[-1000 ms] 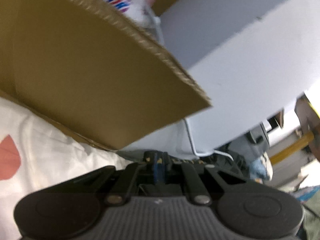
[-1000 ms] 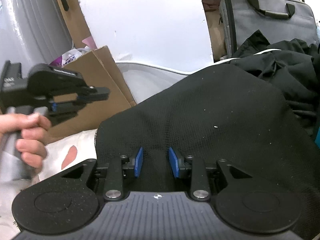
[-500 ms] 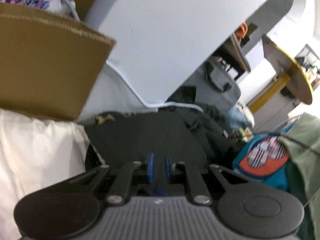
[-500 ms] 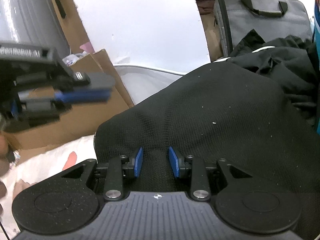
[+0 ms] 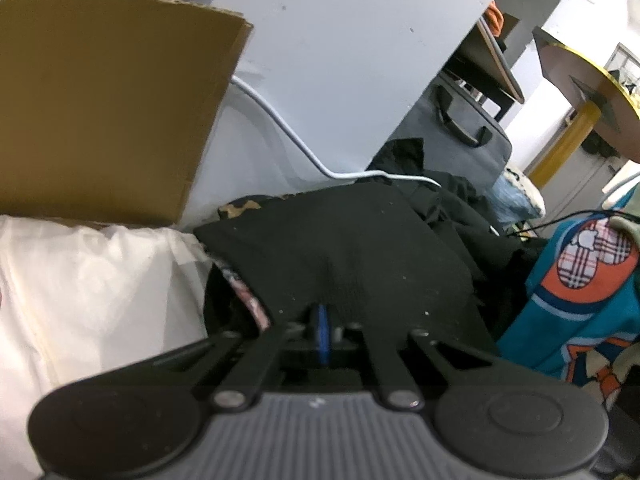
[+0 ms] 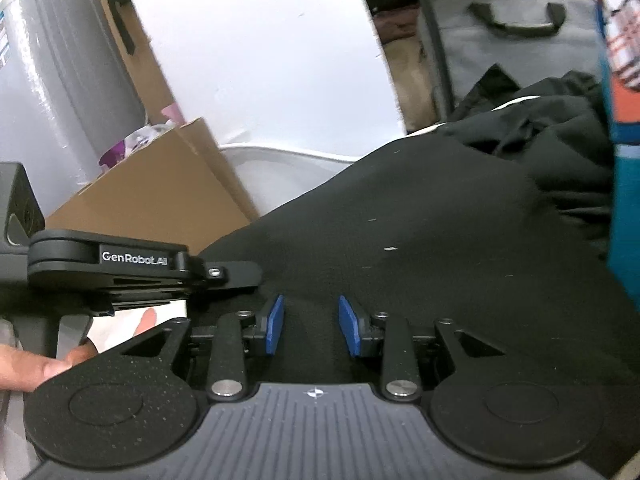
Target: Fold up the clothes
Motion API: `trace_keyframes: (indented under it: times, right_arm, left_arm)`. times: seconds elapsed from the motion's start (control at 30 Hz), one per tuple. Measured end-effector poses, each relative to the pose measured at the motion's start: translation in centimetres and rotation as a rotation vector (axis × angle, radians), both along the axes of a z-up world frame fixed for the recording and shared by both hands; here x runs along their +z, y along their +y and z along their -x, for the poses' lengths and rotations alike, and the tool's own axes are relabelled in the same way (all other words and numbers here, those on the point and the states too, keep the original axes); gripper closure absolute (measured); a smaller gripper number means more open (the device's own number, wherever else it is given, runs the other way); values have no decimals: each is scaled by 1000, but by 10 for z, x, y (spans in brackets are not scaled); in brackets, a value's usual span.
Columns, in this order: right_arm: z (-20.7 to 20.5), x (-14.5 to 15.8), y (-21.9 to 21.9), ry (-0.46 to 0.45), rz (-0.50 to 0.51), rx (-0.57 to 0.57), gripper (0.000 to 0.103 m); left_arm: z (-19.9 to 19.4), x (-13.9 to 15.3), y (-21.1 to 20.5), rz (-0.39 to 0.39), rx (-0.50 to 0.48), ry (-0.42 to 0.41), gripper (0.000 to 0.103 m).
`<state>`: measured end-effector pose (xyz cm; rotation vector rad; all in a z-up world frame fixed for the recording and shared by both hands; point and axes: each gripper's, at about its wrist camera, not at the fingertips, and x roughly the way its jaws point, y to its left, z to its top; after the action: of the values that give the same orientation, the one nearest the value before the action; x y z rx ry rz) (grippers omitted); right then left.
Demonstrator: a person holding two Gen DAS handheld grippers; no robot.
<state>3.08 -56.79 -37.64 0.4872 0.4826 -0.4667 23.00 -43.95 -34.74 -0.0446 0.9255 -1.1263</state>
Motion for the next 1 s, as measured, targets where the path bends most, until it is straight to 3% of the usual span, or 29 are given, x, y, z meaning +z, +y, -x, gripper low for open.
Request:
trace_keyframes:
  times: [0.3,0.67,0.83,1.0]
  right_arm:
    - [52,-10,-19,88,45,-128,63]
    - [93,-22,-31,200,68,-241,63]
    - [102,-25,-29,241,60,-218,63]
    - [101,-10,-20,212,55,-179,62]
  left_arm:
    - [7,14,6,13,-14,-83,101]
    - [1,11,5,2,-19,-76,100]
    - [0,25,9,-5,-16,-102,102]
    - [-2,24,10,-33,-31,-113,102]
